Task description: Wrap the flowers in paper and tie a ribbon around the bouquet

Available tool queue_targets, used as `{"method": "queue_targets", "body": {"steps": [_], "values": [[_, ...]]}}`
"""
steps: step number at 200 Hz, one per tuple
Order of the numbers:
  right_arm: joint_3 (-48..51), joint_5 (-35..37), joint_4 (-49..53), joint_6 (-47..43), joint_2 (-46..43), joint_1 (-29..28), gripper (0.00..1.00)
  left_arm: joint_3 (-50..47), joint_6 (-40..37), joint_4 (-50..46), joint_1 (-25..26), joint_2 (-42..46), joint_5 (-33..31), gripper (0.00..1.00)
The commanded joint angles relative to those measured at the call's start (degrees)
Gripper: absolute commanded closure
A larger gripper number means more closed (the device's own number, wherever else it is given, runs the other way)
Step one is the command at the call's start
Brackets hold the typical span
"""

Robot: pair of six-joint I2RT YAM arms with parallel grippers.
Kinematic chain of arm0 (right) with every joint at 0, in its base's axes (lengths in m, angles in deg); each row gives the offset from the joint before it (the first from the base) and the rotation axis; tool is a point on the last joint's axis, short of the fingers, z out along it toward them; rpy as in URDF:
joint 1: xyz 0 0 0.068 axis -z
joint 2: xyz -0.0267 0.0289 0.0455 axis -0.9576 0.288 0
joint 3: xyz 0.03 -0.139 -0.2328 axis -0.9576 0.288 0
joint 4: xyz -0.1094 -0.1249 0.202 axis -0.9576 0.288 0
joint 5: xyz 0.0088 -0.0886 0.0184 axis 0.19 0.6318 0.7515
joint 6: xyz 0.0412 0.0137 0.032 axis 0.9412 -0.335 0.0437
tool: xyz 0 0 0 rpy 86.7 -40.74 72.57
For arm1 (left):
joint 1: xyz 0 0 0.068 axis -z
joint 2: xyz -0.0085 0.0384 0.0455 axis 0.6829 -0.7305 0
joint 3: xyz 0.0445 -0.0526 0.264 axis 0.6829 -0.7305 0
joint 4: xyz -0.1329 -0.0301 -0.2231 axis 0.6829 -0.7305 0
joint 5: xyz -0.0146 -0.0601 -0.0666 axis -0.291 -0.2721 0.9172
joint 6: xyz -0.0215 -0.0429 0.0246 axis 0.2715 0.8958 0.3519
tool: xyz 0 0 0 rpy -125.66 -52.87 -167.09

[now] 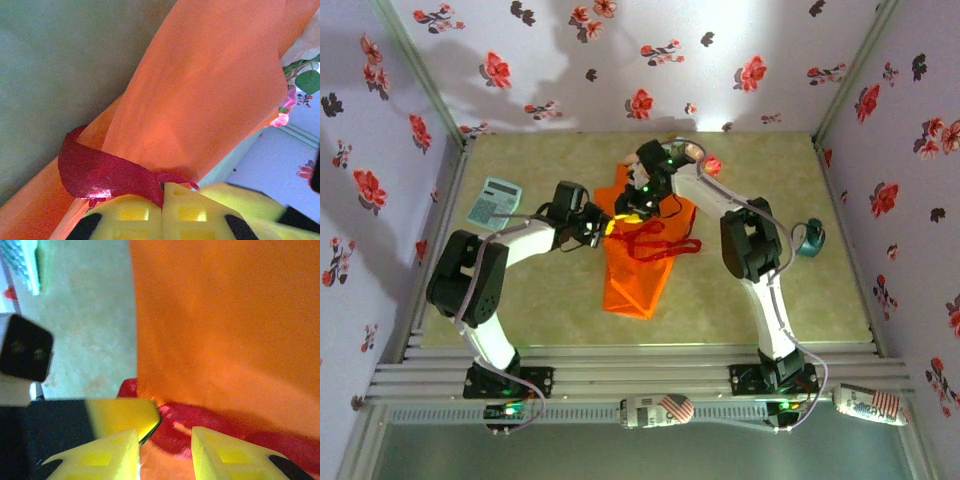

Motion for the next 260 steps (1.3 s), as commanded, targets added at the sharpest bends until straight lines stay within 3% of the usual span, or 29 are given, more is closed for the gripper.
{"method": "queue_targets", "body": {"steps": [1, 23, 47, 84, 119, 237, 260], "values": [[6.08, 3.79, -4.54, -0.98, -5.84, -0.12, 0.64, 1.50, -0.48, 0.91, -0.57, -0.43, -0.25, 1.00], [16.88, 7.60, -13.55, -2.64, -12.47, -0.78, 0.55, 1.93, -0.37, 0.75, -0.81, -1.15, 0.52, 1.00], [22.94, 14.18, -15.37, -8.51, -15.84, -3.30, 0.44, 2.87, -0.61, 0.13, -0.95, -2.27, 1.42, 1.00], [23.83, 28.00, -13.88, -13.16, -16.27, -7.31, 0.36, 4.66, -1.14, -1.50, -1.03, -4.04, 2.75, 1.00], [20.50, 39.30, -11.05, -15.32, -14.48, -9.40, 0.35, 6.17, -1.78, -2.60, -1.18, -5.50, 3.28, 1.00], [14.99, 39.83, -8.65, -15.68, -5.99, -10.15, 0.36, 12.77, -4.19, -6.29, -2.07, -12.60, 5.43, 1.00], [14.42, 39.63, -7.96, -14.70, -4.65, -10.05, 0.43, 12.90, -4.35, -6.46, -2.26, -13.17, 5.77, 1.00]]}}
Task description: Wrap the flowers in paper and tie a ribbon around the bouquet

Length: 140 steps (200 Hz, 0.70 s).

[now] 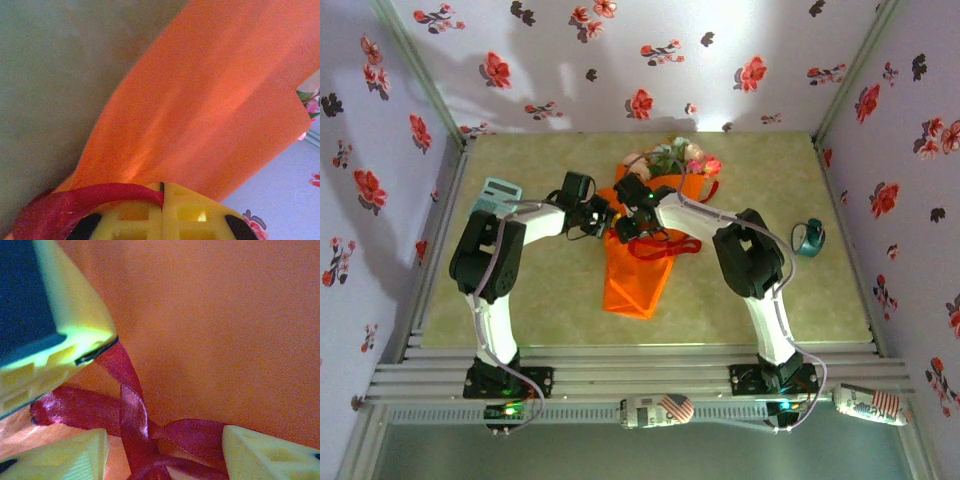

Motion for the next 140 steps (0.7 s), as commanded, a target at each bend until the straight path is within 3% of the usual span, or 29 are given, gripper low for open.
{"method": "queue_targets", "body": {"steps": [1, 15, 41, 70, 104, 140], "values": [[-2.15, 1.39, 2.59, 1.42, 1.48, -0.17, 0.44, 1.45, -1.76, -2.14, -0.76, -1.13, 1.47, 1.00], [-2.84, 0.90, 3.30, 2.07, 2.31, 0.18, 0.53, 1.47, -1.90, -2.22, -1.04, -0.90, 1.62, 0.99], [-3.05, -2.03, 3.09, 3.13, 2.92, 1.17, 0.65, 2.49, -4.30, -5.01, -1.53, 1.77, 0.57, 0.68], [-3.08, -7.34, 2.71, 3.53, 3.37, 2.54, 0.77, 4.59, -8.70, -13.39, -1.58, 5.94, -1.61, 0.51], [-3.29, -12.81, 2.35, 3.10, 3.45, 3.76, 0.81, 5.87, -12.52, -25.49, -1.45, 9.88, -3.97, 0.51], [-3.28, -15.79, 2.18, 3.27, 3.40, 4.53, 0.82, 4.81, -10.20, -30.17, 0.80, 11.41, -3.66, 0.67]]}}
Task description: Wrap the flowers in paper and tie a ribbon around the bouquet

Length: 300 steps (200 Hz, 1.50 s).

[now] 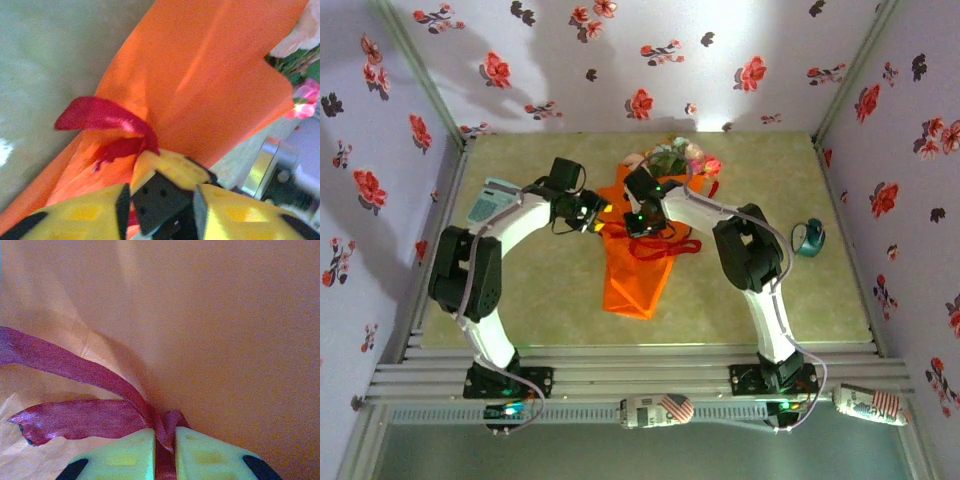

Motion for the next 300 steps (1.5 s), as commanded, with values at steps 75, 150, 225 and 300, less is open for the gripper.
{"method": "queue_targets", "body": {"steps": [75, 150, 225, 300], "values": [[-1.34, -5.16, 0.52, 0.91, 1.28, 0.80, 0.82, 8.40, 1.85, -13.95, 3.43, -8.35, -1.47, 0.70], [-1.12, -5.53, 0.33, 1.18, 1.49, 1.12, 0.81, 9.22, 2.36, -15.51, 3.94, -11.68, -2.36, 0.70], [-0.68, -5.96, 0.11, 1.44, 1.18, 1.30, 0.81, 9.60, 3.65, -12.24, 4.09, -15.48, -2.97, 0.63], [-0.65, -6.47, -0.33, 2.03, 1.14, 1.30, 0.81, 8.99, 3.87, -11.04, 4.10, -14.46, -4.07, 0.88]]}}
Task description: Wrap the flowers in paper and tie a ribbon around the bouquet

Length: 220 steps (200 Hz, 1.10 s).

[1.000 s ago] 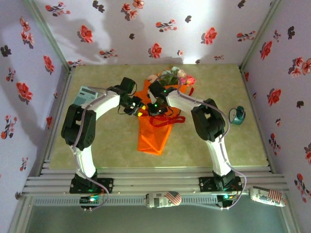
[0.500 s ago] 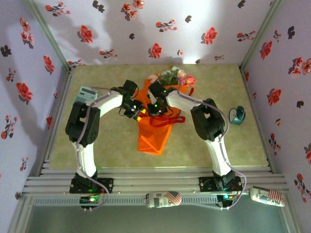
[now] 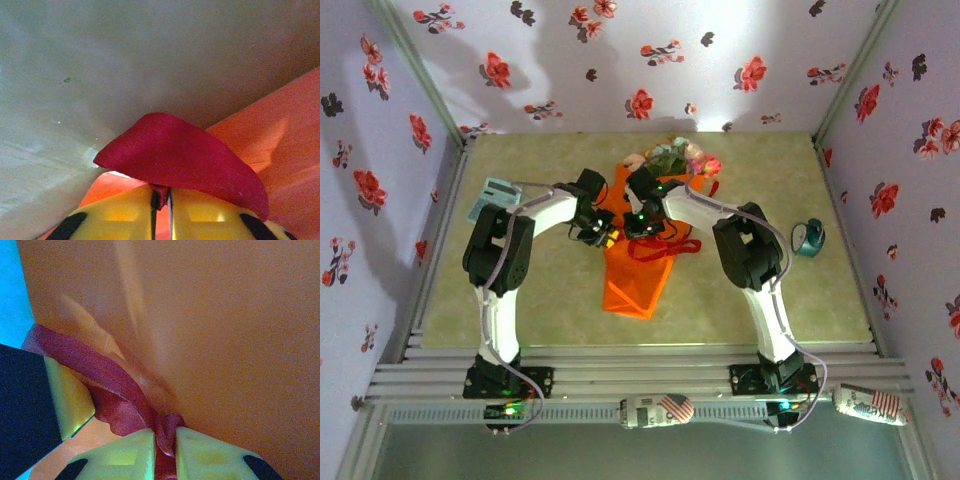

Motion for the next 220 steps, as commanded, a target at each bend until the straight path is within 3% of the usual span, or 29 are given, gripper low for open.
{"method": "queue_targets", "body": {"steps": [1, 24, 67, 105, 183, 220], "values": [[-0.62, -1.09, -0.02, 0.84, 0.42, 0.33, 0.81, 0.40, 0.31, -0.42, 0.35, 1.06, -1.52, 0.88], [-0.59, -1.32, -0.20, 1.18, 0.26, 0.26, 0.78, -0.97, 0.11, -0.61, 0.33, 3.47, -2.49, 1.00], [-0.63, -2.57, -1.49, 5.37, -3.98, 1.10, 0.57, -4.48, 0.13, -0.13, -0.55, 7.82, -2.60, 1.00], [1.74, 0.24, -2.98, 12.74, -10.95, 3.21, 0.48, -7.79, -0.42, 1.38, -3.48, 11.06, -0.55, 1.00], [10.71, 2.75, -5.92, 27.49, -16.03, 9.13, 0.44, -7.97, -2.64, -2.00, -7.51, 16.51, 2.76, 1.00], [12.72, 5.60, -1.11, 33.88, -15.71, 11.03, 0.53, -5.54, -2.86, -4.09, -8.67, 17.59, 3.66, 1.00]]}}
